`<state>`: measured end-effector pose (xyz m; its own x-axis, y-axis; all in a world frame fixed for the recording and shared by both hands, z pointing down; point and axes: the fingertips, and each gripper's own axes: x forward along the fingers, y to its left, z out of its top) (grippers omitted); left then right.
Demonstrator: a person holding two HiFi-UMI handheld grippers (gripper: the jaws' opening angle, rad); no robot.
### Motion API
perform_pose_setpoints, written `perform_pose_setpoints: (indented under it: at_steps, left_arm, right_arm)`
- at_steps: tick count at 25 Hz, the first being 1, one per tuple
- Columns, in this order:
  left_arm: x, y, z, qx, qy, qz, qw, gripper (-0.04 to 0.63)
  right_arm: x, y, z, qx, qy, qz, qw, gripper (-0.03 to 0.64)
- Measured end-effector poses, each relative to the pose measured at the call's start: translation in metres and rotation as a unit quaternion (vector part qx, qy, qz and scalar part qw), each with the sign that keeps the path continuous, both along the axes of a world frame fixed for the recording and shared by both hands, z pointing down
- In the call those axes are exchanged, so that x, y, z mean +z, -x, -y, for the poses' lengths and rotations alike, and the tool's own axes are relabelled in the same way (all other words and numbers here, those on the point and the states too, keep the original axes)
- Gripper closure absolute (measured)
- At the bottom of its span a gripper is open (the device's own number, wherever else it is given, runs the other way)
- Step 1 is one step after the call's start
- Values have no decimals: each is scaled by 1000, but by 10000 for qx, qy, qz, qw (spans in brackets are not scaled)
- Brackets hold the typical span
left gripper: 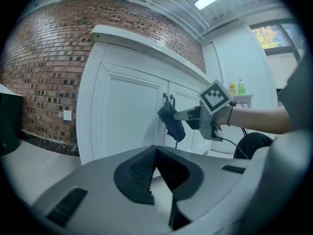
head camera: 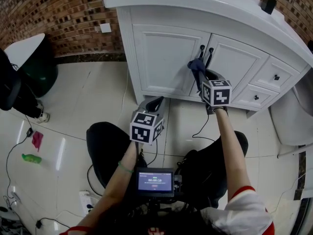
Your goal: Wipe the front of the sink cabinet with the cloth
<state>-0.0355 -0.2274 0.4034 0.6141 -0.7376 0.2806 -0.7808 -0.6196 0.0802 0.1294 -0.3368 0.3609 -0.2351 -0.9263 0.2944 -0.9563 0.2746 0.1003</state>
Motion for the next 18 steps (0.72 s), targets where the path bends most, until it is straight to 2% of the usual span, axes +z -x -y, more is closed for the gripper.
perform_pose_setpoints:
  at_steps: [9, 18]
  left_arm:
    - [12, 1, 8, -18, 103, 34, 9999, 575]
    - [27, 7, 20, -78, 239, 38, 9997, 575]
  right_arm:
    - [102, -4, 17, 185, 997, -163, 9947, 554]
    - [214, -1, 20, 350, 2074, -292, 9772, 554]
